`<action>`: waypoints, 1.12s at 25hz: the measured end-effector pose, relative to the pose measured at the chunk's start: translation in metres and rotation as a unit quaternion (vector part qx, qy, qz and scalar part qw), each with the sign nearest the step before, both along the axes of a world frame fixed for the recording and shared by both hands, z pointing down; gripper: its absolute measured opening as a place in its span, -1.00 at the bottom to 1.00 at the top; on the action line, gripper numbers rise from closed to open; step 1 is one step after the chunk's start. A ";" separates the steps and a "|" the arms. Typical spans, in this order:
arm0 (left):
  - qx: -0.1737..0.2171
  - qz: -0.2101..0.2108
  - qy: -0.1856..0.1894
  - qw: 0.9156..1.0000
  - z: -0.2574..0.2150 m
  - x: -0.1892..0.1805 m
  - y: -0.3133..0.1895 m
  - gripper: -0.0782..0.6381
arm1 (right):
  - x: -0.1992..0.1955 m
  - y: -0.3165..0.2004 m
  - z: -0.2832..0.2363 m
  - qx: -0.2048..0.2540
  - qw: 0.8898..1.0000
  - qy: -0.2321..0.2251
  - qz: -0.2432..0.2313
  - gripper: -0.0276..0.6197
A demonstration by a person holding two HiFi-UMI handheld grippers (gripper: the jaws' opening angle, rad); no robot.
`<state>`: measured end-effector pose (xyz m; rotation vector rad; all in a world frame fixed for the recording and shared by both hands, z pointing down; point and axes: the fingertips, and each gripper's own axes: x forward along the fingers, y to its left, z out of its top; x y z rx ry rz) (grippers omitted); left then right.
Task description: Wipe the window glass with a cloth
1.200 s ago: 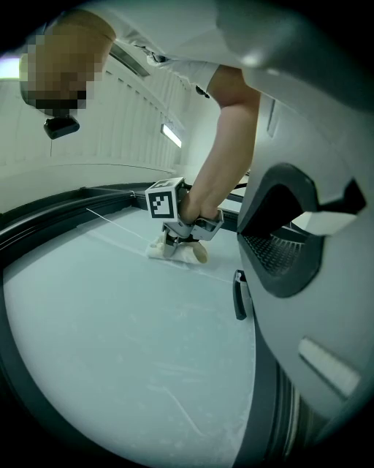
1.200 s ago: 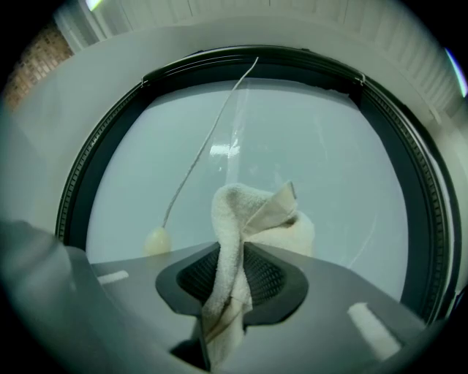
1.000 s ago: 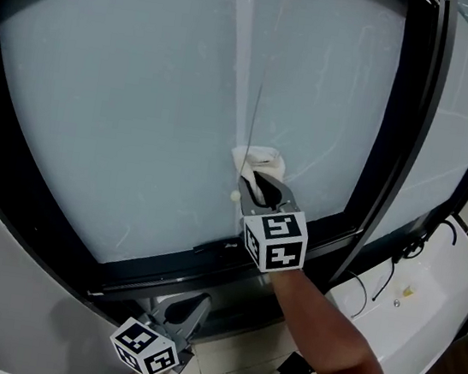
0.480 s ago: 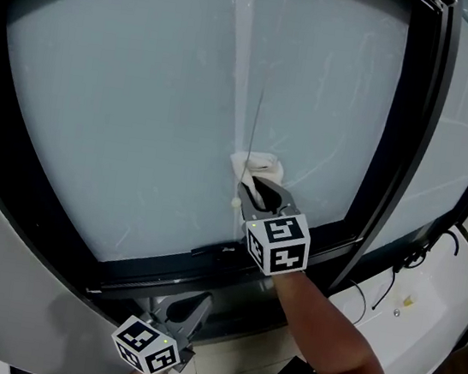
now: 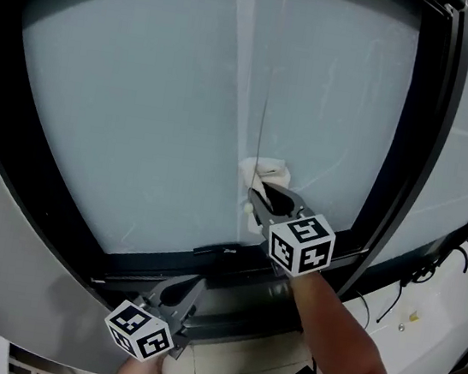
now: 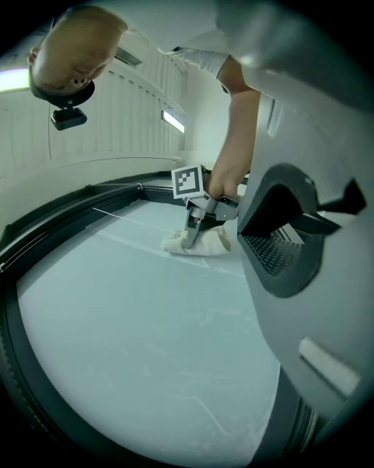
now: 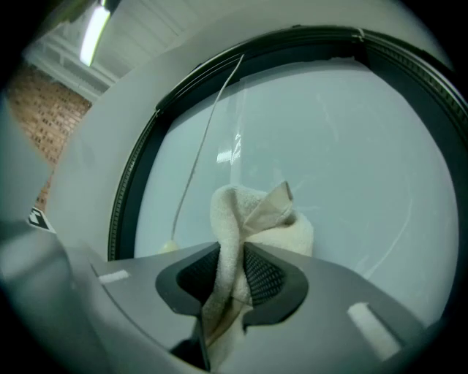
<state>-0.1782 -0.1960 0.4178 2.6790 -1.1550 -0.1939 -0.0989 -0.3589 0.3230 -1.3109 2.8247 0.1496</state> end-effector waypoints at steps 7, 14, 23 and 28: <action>0.000 -0.028 0.008 1.000 -0.009 0.011 0.000 -0.73 | 0.069 0.029 0.021 -0.053 0.993 -0.093 -0.059 -0.64; 0.029 -0.066 -0.003 0.997 -0.016 0.016 0.015 -0.73 | 0.111 0.082 0.070 -0.097 0.988 -0.109 -0.051 -0.64; 0.032 -0.116 -0.055 0.991 0.002 -0.002 0.038 -0.73 | 0.096 0.166 0.101 -0.082 0.988 -0.040 -0.127 -0.64; 0.023 -0.137 -0.060 0.988 0.006 -0.019 0.045 -0.73 | 0.102 0.183 0.119 -0.103 0.987 -0.030 -0.123 -0.64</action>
